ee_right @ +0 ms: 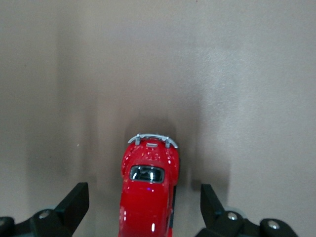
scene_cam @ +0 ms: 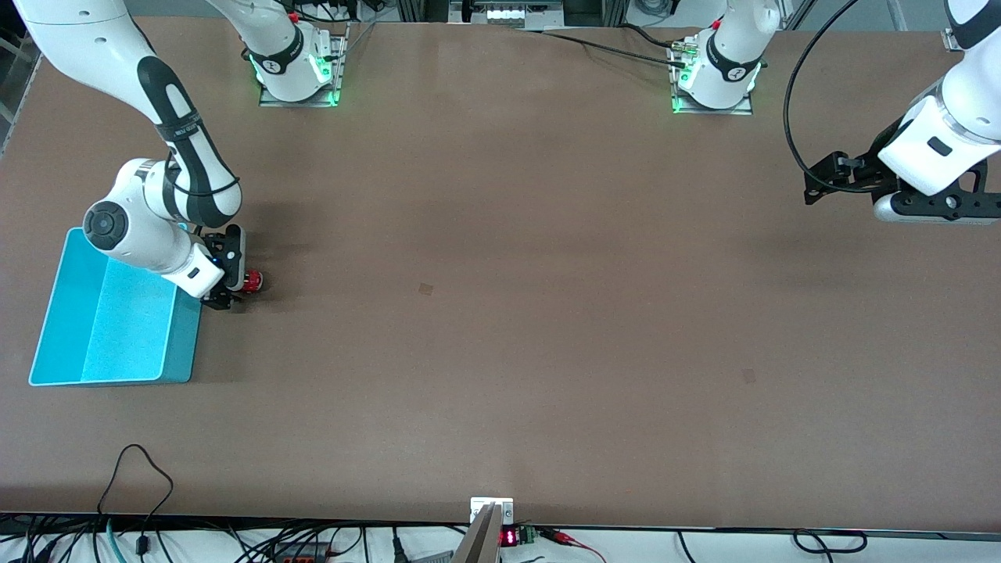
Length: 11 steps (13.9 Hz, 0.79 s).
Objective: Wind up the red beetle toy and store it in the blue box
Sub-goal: 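Close the right gripper on the red car and lift it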
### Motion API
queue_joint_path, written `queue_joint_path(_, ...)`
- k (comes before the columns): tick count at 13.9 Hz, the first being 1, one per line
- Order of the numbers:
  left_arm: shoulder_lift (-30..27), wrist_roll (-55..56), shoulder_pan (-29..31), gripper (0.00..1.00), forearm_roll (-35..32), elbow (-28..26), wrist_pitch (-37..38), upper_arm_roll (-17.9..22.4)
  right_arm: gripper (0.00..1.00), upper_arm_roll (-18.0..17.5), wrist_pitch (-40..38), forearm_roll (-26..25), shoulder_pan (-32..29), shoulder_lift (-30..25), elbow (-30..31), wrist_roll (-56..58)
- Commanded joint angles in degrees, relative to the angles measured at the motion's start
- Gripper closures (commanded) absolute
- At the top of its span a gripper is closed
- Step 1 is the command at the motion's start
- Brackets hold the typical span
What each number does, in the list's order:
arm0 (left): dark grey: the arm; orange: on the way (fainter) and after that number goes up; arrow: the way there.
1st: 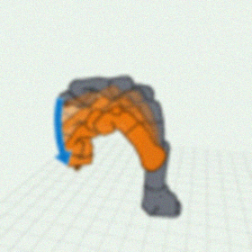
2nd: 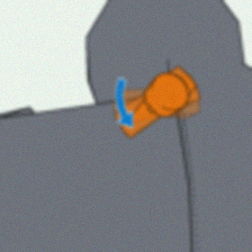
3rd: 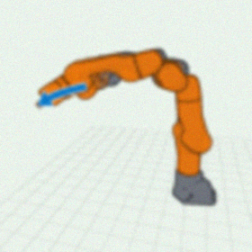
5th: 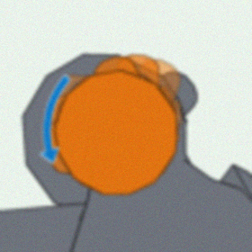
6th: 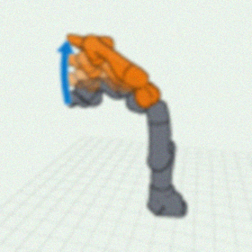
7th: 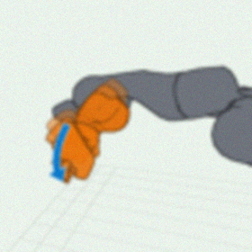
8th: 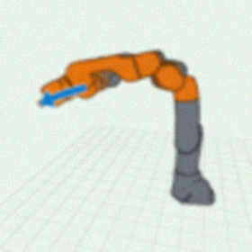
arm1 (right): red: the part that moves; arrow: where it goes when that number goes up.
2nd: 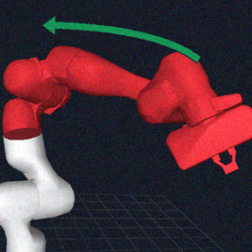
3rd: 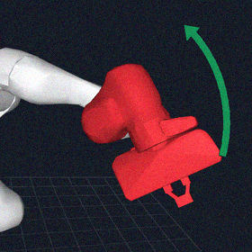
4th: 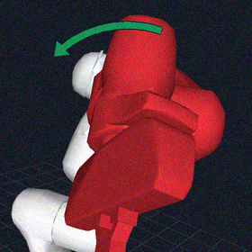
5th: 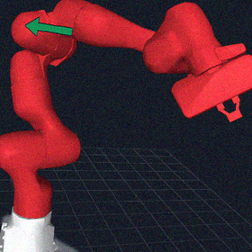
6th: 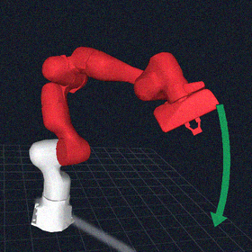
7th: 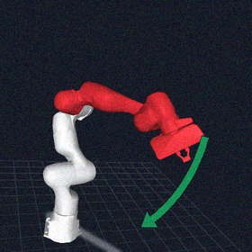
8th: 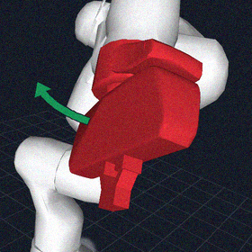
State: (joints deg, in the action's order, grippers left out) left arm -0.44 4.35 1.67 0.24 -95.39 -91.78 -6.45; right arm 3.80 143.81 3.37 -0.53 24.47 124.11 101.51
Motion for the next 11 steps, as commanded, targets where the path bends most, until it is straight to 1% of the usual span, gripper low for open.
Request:
queue_joint_path(1, -0.79, -0.30, -2.11, 0.00, -1.72, 0.47, 0.73, 2.22, 0.00, -0.46, 2.60, -0.12, -0.70, -0.21, 1.23, 1.41)
queue_joint_path(3, -0.79, -0.30, -2.81, 0.00, -1.99, 0.47, 0.73, 2.31, 0.00, -0.46, 3.23, -0.12, -0.61, -0.03, 1.14, 1.50)
queue_joint_path(4, -0.79, -0.39, -2.90, 0.00, -1.91, 0.47, 0.73, 2.40, 0.12, -0.46, 3.14, -0.12, -0.52, 0.06, 1.22, 1.41)
queue_joint_path(6, -0.79, -1.96, -4.30, 0.00, -1.38, 0.38, 0.55, 5.20, 0.43, -0.46, 3.31, -0.12, -0.61, 0.14, 1.14, 1.76)
queue_joint_path(7, -0.79, -2.67, -4.40, 0.00, -1.20, 0.38, 0.46, 5.48, 0.65, -0.46, 3.49, -0.03, -0.52, 0.14, 1.14, 1.50)
queue_joint_path(8, -0.61, -2.68, -4.40, 0.00, -1.20, 0.38, 0.55, 5.48, 0.75, -0.46, 3.84, -0.03, -0.44, 0.06, 1.14, 1.50)
queue_joint_path(9, -0.52, -2.68, -4.14, 0.00, -1.20, 0.38, 0.64, 5.30, 0.82, -0.46, 3.76, -0.03, -0.35, 0.06, 1.05, 1.24)
queue_joint_path(11, -0.44, -2.68, -4.05, 0.00, -1.12, 0.38, 0.99, 5.22, 0.83, -0.55, 3.58, 0.94, 0.70, -0.47, 0.35, -0.69)
